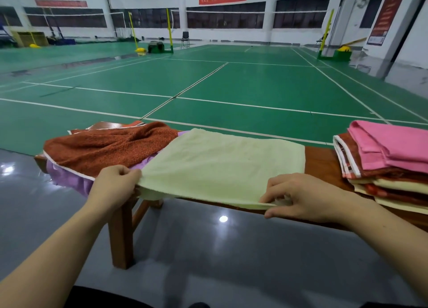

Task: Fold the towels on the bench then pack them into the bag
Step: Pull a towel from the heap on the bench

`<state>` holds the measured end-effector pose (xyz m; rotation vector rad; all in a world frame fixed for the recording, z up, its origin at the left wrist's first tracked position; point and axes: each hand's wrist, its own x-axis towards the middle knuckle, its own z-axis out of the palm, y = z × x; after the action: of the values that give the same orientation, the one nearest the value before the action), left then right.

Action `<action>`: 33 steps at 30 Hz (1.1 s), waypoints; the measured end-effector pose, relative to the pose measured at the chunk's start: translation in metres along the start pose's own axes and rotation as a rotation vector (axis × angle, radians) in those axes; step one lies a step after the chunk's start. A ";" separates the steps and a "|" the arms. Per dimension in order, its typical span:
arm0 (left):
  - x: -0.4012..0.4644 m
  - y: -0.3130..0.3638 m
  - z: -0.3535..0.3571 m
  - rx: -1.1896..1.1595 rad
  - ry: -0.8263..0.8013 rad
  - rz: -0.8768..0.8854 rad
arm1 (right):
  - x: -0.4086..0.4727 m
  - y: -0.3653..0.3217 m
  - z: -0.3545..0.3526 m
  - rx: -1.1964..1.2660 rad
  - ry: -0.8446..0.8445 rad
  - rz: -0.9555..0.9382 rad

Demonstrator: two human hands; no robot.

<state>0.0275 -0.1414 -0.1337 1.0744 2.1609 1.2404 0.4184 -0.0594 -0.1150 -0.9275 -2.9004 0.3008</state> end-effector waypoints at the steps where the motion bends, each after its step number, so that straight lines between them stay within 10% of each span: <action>1: 0.002 -0.003 -0.001 0.137 0.007 0.024 | -0.001 -0.001 -0.001 0.000 -0.020 0.014; 7: 0.001 0.009 -0.001 0.621 0.080 0.204 | -0.006 -0.009 -0.007 0.225 0.058 0.104; 10: 0.007 0.037 0.010 0.566 0.167 0.355 | -0.004 0.004 -0.018 0.035 0.331 0.480; 15: 0.058 0.068 0.060 0.466 -0.020 0.303 | 0.004 0.022 -0.022 -0.208 0.117 0.994; 23: 0.095 0.071 0.099 0.527 -0.028 0.172 | 0.028 0.028 -0.011 0.164 0.218 0.925; 33: 0.092 0.078 0.090 0.087 0.077 0.300 | 0.032 0.031 -0.007 1.068 0.875 0.745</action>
<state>0.0643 0.0031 -0.1118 1.4524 2.1856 1.3444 0.4114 -0.0149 -0.1146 -1.3247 -1.2149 1.0076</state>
